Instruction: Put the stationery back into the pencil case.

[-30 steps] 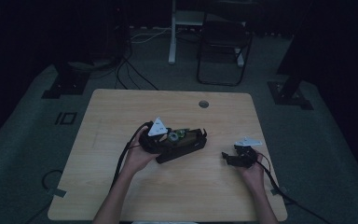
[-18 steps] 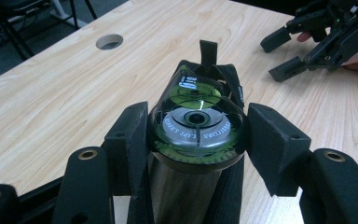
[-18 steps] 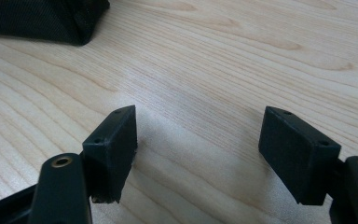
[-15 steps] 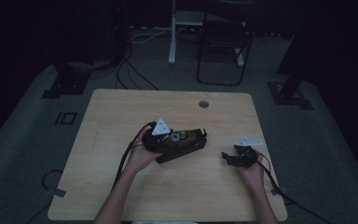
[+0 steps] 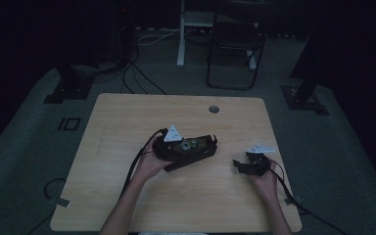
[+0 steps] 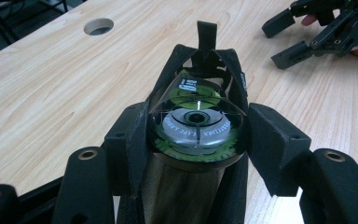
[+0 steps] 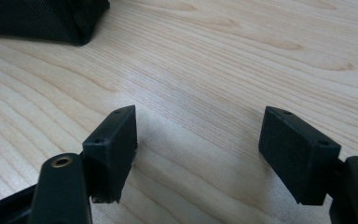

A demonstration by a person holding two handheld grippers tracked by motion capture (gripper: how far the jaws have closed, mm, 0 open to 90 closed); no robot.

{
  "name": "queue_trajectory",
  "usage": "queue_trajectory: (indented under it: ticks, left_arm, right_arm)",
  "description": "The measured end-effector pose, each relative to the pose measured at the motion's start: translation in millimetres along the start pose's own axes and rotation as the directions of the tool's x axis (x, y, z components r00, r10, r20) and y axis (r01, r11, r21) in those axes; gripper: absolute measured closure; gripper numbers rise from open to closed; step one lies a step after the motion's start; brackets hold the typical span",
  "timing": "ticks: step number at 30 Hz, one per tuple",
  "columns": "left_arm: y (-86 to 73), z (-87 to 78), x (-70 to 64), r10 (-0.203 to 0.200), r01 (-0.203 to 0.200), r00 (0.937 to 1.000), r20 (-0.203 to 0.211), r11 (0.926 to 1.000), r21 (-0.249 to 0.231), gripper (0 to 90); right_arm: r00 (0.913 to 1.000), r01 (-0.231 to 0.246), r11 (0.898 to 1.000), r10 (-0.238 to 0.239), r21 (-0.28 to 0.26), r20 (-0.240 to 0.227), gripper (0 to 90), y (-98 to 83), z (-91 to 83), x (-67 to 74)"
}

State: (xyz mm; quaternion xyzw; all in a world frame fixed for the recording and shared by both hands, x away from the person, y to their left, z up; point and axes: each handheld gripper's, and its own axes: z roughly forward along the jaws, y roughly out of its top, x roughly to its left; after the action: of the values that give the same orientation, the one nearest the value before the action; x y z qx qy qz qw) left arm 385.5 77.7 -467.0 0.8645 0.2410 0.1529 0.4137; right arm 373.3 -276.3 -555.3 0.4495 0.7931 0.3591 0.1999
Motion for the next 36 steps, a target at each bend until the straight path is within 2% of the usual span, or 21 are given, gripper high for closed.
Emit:
queue_trajectory:
  ticks: [15, 20, 22, 28, 31, 32, 36]
  left_arm:
    - [-2.5, 13.4, 0.7, -0.003, 0.003, 1.0, 0.006, 0.9995, 0.032, 41.4]
    - [-2.2, 12.7, -0.2, 0.0, 0.0, 1.0, 0.01, 0.9998, 0.021, 41.2]
    - [-1.6, 10.3, -1.1, 0.007, -0.007, 0.9998, 0.019, 1.0, 0.007, 41.1]
    - [-3.3, -5.6, 3.8, 0.002, -0.002, 0.9998, -0.018, 0.9999, -0.011, 37.6]
    - [-6.4, -13.5, 7.7, -0.012, 0.011, 0.9993, -0.035, 0.9996, -0.024, 37.4]
    - [-10.4, -21.7, 12.3, -0.024, 0.023, 0.9984, -0.051, 0.9993, -0.03, 37.4]
    - [-20.6, -37.1, 21.0, -0.049, 0.047, 0.9951, -0.086, 0.9983, -0.035, 37.4]
  right_arm:
    - [1.0, 0.0, 1.0, 0.0, 0.001, 0.0, 27.7, 0.0, 0.0, 0.0]
    - [1.0, 0.0, 1.0, 0.0, 0.001, 0.0, 27.7, 0.0, 0.0, 0.0]
    - [1.0, -0.002, 1.0, 0.002, 0.001, 0.0, 27.6, 0.0, 0.0, 0.1]
    - [1.0, 0.001, 1.0, -0.001, 0.0, 0.0, 27.6, 0.0, 0.0, 0.0]
    - [1.0, -0.001, 1.0, 0.001, -0.001, 0.0, 27.6, 0.0, 0.0, 0.0]
    - [1.0, 0.0, 1.0, 0.0, 0.0, 0.0, 27.6, 0.0, 0.0, 0.0]
    - [1.0, 0.001, 1.0, -0.001, 0.001, 0.0, 27.6, 0.0, 0.0, -0.1]
